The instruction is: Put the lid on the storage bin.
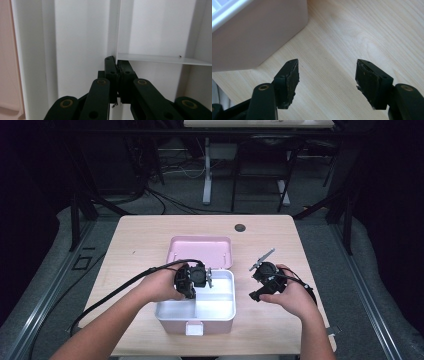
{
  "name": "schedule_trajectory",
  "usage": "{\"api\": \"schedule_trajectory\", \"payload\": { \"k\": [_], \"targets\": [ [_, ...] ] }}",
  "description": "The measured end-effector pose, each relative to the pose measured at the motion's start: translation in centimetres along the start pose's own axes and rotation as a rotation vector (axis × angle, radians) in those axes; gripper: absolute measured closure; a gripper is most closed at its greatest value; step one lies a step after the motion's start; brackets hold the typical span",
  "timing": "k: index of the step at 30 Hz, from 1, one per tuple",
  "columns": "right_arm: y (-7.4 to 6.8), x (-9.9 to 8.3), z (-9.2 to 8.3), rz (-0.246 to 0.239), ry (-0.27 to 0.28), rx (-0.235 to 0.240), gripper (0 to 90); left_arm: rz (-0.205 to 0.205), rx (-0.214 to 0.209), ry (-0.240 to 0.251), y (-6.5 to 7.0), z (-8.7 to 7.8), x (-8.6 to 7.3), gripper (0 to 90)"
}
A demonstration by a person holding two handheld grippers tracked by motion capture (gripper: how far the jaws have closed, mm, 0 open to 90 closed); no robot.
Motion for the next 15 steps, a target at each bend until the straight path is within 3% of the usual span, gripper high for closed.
{"api": "schedule_trajectory", "payload": {
  "k": [8,14,15],
  "targets": [
    [0.02,0.11,0.47,0.002,-0.006,-0.007,35.3,-0.028,0.015,-0.013,0.12,0.00,0.07,86.7],
    [0.50,0.58,0.81,0.030,0.013,-0.010,35.5,-0.008,0.021,-0.015,0.19,0.03,0.11,86.7],
    [0.70,0.75,0.80,0.025,0.020,-0.027,35.9,-0.007,0.022,-0.019,0.20,0.02,0.12,86.7]
  ]
}}
Point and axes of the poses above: each handheld gripper's, and its own axes: z roughly forward along the jaws, x roughly out of its top, y roughly to its right, the point moved 6 cm from there along z, roughly forward along the jaws, and after that the axes turned 5 degrees about -z, right-handed, at the moved point
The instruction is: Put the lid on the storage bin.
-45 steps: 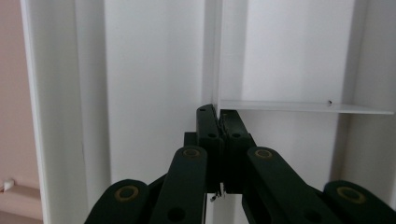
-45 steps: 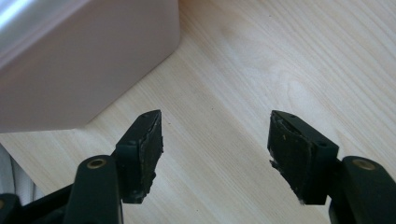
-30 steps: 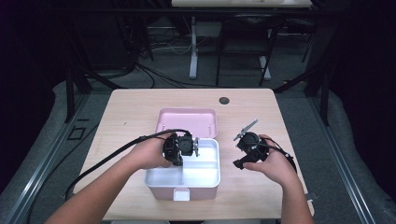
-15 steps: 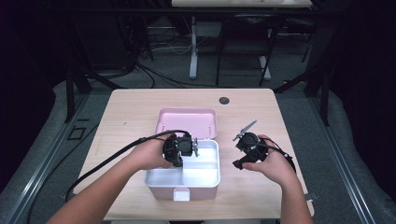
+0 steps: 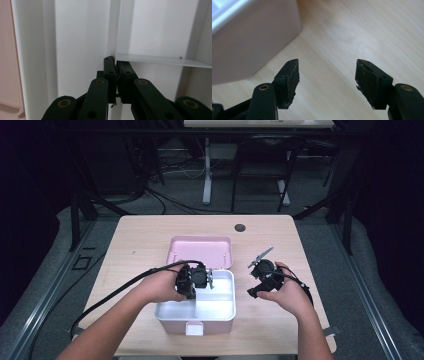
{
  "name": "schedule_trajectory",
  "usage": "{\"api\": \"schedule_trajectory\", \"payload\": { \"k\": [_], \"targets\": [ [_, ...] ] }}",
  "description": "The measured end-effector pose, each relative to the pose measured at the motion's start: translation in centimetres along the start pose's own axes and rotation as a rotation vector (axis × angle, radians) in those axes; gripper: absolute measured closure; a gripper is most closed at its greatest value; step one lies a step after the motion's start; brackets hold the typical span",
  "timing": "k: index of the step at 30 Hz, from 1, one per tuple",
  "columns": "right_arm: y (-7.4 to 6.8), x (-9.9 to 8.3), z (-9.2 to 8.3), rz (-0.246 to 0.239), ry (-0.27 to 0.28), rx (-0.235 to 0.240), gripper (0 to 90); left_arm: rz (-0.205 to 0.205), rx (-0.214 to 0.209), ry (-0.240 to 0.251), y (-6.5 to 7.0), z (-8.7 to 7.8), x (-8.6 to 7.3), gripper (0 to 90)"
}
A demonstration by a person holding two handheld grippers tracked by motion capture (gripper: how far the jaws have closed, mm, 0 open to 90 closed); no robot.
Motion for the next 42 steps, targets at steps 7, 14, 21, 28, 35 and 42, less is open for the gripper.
{"api": "schedule_trajectory", "payload": {
  "k": [7,14,21,28,35,42],
  "targets": [
    [0.7,1.5,-0.1,-0.003,0.040,-0.014,37.4,-0.001,0.016,-0.010,0.1,0.0,0.1,86.2],
    [1.3,3.2,-0.4,-0.003,0.049,-0.011,41.2,-0.002,0.019,-0.016,0.1,0.0,0.2,86.1],
    [1.7,4.8,-0.9,0.046,0.047,0.017,42.3,0.002,0.012,-0.027,0.1,0.1,0.2,86.2],
    [2.1,6.5,-1.3,0.087,0.003,0.002,40.9,0.012,0.032,-0.050,0.3,0.1,0.4,86.1],
    [2.5,8.5,-1.5,0.100,0.009,-0.011,43.1,0.013,0.026,-0.054,0.2,0.1,0.5,86.2],
    [3.1,9.8,-1.2,0.133,-0.007,-0.037,46.2,0.020,0.038,-0.058,0.2,0.1,0.5,86.1]
  ]
}}
Point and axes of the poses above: each handheld gripper's, and its own axes: z roughly forward along the jaws, x roughly out of its top, y roughly to its right, the point moved 6 cm from there along z, roughly forward along the jaws, and after that the axes turned 5 degrees about -z, right-handed, at the moved point
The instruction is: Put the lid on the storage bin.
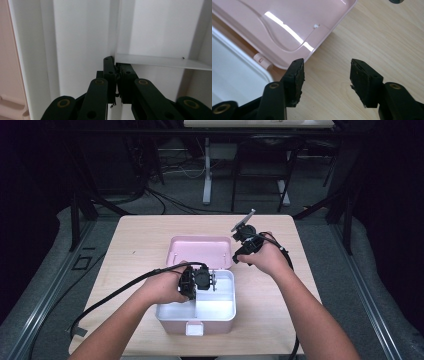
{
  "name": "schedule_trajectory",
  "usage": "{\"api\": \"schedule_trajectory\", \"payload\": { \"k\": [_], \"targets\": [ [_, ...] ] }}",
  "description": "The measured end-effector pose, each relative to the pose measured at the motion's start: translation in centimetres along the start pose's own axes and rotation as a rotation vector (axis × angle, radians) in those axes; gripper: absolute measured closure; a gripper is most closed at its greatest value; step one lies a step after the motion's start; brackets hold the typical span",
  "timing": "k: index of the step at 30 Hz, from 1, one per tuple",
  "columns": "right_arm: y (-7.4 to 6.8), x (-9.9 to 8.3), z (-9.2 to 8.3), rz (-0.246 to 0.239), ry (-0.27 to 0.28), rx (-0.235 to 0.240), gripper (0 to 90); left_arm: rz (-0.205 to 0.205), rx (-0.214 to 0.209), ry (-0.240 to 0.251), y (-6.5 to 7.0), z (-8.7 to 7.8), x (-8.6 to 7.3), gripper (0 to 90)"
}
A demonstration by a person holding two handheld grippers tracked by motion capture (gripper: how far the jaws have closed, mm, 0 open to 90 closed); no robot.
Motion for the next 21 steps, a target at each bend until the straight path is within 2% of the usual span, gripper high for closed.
{"api": "schedule_trajectory", "payload": {
  "k": [3,4,7,11,12,13,17,18,20,21],
  "targets": [
    [0.4,0.5,0.2,0.037,0.012,0.019,48.9,0.000,0.000,0.000,0.0,0.0,0.0,86.1],
    [0.6,0.7,0.4,0.050,0.011,0.011,49.6,0.000,0.000,0.000,0.0,0.0,0.0,86.2],
    [1.1,1.1,0.8,0.063,0.013,-0.002,50.6,0.000,0.000,0.000,0.0,0.0,0.0,86.2],
    [1.4,1.7,1.3,0.082,0.025,0.003,52.4,-0.001,0.001,0.000,0.0,0.0,0.0,86.2],
    [1.5,1.8,1.4,0.087,0.023,-0.024,52.9,0.000,0.002,0.000,0.0,0.0,0.0,86.1],
    [1.5,2.0,1.6,0.094,0.030,-0.003,53.2,0.000,0.002,0.000,0.0,0.0,0.0,86.1],
    [1.7,2.5,2.0,0.114,0.033,-0.019,53.7,0.000,0.002,0.002,0.0,0.0,0.0,86.1],
    [1.8,2.6,2.1,0.125,0.029,-0.006,54.0,0.000,0.002,0.002,0.1,0.0,0.0,86.1],
    [2.0,2.8,2.4,0.144,0.036,-0.012,54.3,0.000,0.003,0.002,0.1,0.0,0.0,86.1],
    [2.2,2.9,2.6,0.173,0.036,-0.020,54.8,-0.001,0.002,0.002,0.1,0.0,0.0,86.1]
  ]
}}
Point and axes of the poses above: each handheld gripper's, and its own axes: z roughly forward along the jaws, x roughly out of its top, y roughly to its right, the point moved 6 cm from there along z, roughly forward along the jaws, and after that the axes turned 5 degrees about -z, right-handed, at the moved point
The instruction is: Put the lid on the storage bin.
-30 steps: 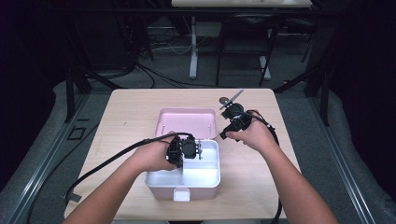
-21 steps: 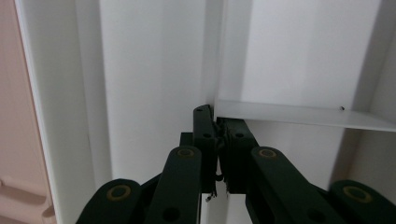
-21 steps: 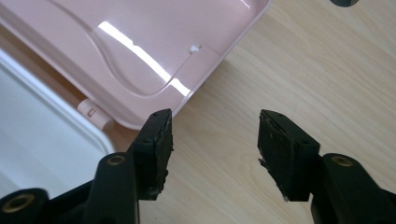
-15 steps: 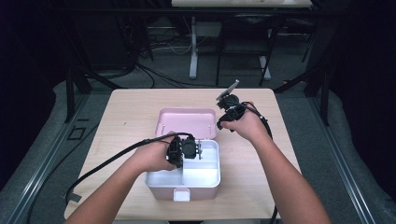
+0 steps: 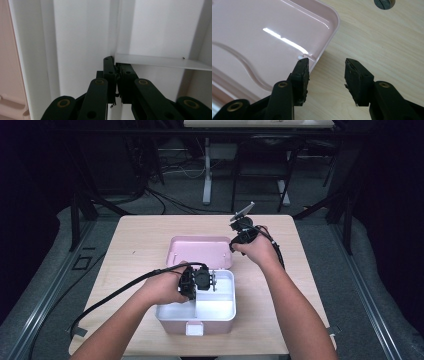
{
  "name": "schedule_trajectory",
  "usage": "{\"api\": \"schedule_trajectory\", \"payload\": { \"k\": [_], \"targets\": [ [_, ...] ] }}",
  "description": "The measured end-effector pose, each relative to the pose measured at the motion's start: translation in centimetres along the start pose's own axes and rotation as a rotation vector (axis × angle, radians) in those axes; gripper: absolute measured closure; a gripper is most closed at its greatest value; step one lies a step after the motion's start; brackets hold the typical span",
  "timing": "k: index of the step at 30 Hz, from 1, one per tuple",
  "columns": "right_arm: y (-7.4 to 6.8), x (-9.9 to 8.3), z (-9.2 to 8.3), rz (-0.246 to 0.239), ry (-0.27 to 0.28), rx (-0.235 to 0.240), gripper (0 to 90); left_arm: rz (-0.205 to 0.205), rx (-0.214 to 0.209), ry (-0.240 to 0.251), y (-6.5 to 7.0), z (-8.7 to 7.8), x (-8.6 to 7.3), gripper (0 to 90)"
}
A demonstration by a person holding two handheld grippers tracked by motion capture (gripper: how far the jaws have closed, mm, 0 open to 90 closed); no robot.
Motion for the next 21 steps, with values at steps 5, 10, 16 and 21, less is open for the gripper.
{"api": "schedule_trajectory", "payload": {
  "k": [5,10,16,21],
  "targets": [
    [0.1,0.2,0.6,0.033,-0.003,0.007,56.7,0.000,-0.001,0.000,0.0,0.0,0.0,86.1],
    [0.0,0.6,1.5,0.069,-0.005,0.018,59.2,0.000,-0.001,-0.002,0.0,0.0,0.0,86.1],
    [0.1,0.9,2.3,0.100,-0.016,0.018,62.8,0.000,0.001,0.000,0.0,0.0,0.0,86.1],
    [0.2,1.0,2.9,0.121,-0.035,0.006,66.1,0.000,0.000,-0.001,0.0,0.0,0.0,86.1]
  ]
}}
Point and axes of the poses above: each handheld gripper's, and its own axes: z roughly forward along the jaws, x roughly out of its top, y roughly to its right, the point moved 6 cm from there along z, roughly forward along the jaws, and after that the axes turned 5 degrees about -z, right-handed, at the moved point
